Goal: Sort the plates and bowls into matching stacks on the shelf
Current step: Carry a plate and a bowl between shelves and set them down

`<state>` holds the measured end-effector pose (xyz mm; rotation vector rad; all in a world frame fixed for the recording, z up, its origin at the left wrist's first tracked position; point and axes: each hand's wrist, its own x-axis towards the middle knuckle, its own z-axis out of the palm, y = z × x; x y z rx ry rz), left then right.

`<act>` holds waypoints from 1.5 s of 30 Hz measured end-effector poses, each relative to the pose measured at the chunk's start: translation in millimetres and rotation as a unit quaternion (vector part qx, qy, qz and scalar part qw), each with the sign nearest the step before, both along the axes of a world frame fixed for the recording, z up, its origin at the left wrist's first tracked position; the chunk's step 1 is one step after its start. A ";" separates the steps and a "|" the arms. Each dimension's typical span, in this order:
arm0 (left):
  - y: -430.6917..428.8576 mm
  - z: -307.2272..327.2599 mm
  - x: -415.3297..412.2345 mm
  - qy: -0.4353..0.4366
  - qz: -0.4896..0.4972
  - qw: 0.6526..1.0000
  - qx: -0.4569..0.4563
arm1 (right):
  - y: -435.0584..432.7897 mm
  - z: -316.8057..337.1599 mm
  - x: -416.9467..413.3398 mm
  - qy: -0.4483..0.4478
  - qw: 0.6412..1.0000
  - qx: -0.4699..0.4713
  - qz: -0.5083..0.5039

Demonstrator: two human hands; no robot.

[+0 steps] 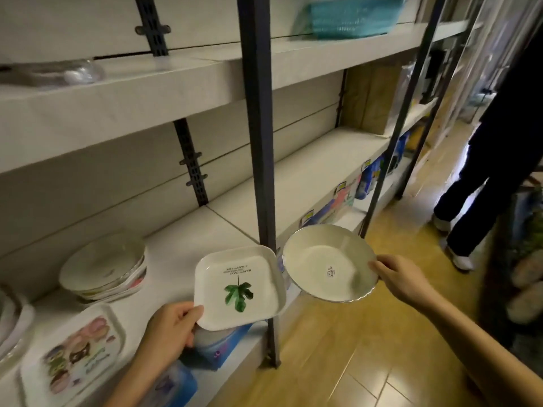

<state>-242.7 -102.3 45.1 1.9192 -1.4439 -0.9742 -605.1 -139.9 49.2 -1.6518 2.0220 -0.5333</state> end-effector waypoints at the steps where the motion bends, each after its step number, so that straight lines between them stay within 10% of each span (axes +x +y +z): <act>1: -5.6 -1.6 -17.7 0.004 -0.002 1.000 0.001 | -4.8 2.4 -16.8 0.013 1.000 0.000 -0.003; 23: -150.8 -18.1 -243.6 0.063 0.063 0.996 -0.025 | -186.7 -0.9 -221.3 -0.033 0.999 -0.014 0.007; 45: -344.0 -40.8 -217.2 -0.032 0.290 0.956 0.025 | -498.8 -24.5 -160.7 -0.041 0.973 0.017 0.227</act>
